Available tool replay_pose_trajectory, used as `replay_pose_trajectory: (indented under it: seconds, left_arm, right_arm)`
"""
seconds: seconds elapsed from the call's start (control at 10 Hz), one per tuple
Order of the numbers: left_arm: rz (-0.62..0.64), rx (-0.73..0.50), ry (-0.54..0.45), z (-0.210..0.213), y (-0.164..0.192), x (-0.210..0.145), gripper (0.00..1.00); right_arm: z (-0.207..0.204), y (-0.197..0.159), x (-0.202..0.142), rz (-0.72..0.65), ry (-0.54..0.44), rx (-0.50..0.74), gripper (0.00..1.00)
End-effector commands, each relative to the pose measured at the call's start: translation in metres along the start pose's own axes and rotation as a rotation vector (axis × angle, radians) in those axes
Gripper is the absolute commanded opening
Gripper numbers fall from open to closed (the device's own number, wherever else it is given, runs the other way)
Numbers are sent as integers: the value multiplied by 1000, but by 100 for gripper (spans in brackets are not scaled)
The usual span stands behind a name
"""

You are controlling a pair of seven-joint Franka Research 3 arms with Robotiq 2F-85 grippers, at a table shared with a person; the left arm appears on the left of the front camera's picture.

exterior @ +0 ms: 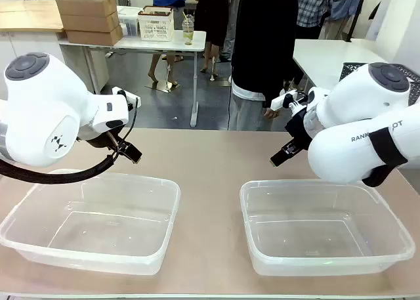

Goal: Sort the waste into each basket.
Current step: Pick up the Organizing box on the left side of the table and lift it.

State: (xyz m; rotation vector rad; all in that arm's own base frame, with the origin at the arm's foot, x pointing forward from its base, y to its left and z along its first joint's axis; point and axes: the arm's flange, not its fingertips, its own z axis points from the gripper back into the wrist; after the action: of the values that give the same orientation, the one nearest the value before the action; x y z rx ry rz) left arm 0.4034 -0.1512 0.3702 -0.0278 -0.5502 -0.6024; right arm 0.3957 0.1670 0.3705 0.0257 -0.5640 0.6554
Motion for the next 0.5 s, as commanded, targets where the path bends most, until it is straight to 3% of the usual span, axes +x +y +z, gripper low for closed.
replay_pose_trajectory:
  seconds: [0.0, 0.4]
  left_arm:
    - [0, 0, 0, 0, 0, 0, 100]
    - [0, 0, 0, 0, 0, 0, 100]
  right_arm:
    - [0, 0, 0, 0, 0, 0, 100]
    - [0, 0, 0, 0, 0, 0, 100]
